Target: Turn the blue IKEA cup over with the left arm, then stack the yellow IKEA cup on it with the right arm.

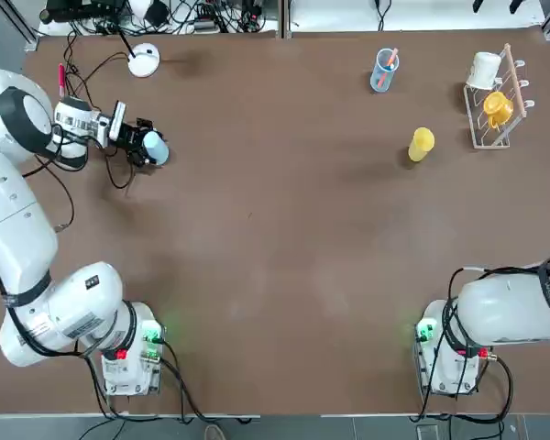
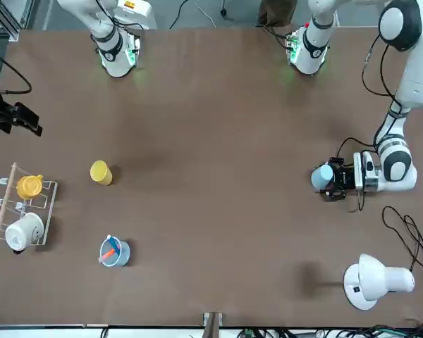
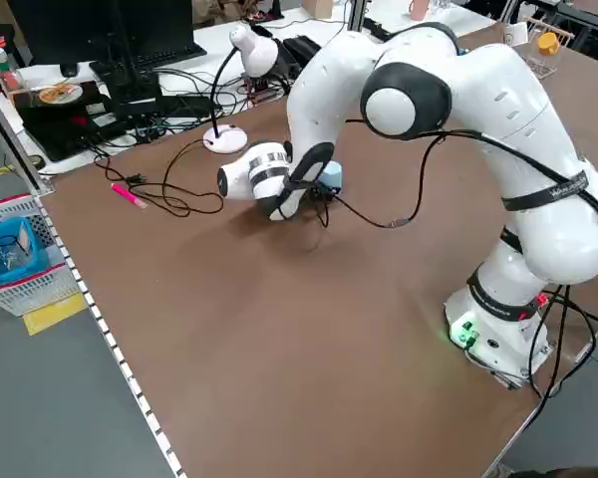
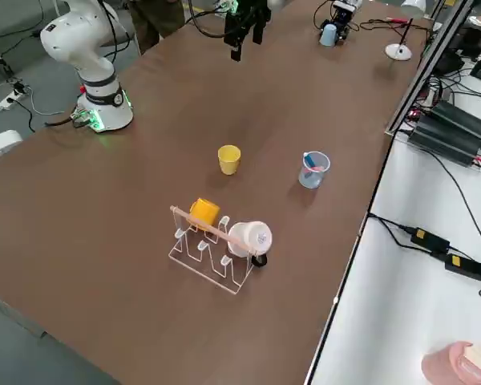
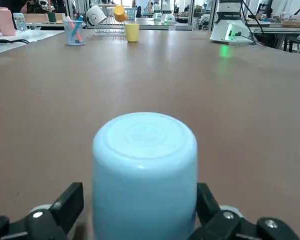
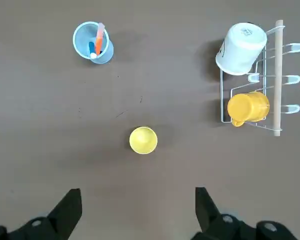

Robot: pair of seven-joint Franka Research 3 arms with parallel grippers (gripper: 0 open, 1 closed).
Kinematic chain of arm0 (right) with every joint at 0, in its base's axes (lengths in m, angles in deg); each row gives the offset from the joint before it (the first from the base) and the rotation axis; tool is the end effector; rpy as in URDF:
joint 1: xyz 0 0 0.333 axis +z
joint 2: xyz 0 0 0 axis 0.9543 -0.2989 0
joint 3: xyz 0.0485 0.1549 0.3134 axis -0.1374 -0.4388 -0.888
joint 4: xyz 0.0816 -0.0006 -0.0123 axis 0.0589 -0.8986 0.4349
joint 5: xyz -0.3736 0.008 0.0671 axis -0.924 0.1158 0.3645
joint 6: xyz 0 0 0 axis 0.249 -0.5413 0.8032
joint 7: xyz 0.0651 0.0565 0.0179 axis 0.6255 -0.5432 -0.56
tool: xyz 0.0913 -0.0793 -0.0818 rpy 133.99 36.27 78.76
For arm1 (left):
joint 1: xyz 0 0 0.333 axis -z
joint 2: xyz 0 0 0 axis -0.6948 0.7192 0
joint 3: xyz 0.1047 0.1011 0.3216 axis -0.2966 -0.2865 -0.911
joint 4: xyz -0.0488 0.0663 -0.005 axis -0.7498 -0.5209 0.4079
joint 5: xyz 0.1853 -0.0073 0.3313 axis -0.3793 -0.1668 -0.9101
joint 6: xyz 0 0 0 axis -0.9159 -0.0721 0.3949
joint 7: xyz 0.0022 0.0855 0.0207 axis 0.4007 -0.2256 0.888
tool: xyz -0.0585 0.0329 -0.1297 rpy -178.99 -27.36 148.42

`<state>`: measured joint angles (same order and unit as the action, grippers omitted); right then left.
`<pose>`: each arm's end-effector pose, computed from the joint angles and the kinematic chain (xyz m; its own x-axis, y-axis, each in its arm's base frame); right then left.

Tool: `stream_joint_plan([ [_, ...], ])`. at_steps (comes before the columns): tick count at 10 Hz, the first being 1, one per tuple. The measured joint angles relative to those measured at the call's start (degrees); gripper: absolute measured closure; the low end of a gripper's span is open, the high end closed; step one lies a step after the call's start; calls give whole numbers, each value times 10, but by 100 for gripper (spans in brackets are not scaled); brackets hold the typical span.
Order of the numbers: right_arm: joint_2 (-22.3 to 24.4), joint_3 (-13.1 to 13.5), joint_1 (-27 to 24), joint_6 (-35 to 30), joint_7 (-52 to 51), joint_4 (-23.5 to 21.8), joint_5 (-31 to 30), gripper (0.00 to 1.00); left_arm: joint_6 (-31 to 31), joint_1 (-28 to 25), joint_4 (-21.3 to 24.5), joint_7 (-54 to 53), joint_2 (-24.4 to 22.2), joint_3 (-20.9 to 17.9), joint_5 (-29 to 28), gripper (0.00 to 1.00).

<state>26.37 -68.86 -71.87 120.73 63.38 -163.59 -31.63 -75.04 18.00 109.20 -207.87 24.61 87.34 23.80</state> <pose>0.5443 -0.0132 0.6271 0.9961 -0.0881 -0.0093 -0.0881 -0.9961 -0.0009 0.5654 0.0992 0.0996 -0.0313 -0.3669 0.9297 -0.9916 0.1281 0.0171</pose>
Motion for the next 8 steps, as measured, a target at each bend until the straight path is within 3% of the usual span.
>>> stream_joint_plan([
  [3, 0, 0, 0, 0, 0, 0, 0, 0, 0, 9, 0, 0, 5, 0, 0, 6],
  [5, 0, 0, 0, 0, -1, 0, 0, 0, 0, 9, 0, 0, 5, 0, 0, 16],
  [6, 0, 0, 0, 0, -1, 0, 0, 0, 0, 9, -2, 0, 5, 0, 0, 27],
  [8, 0, 0, 0, 0, -1, 0, 0, 0, 0, 10, -6, 0, 4, 0, 0, 30],
])
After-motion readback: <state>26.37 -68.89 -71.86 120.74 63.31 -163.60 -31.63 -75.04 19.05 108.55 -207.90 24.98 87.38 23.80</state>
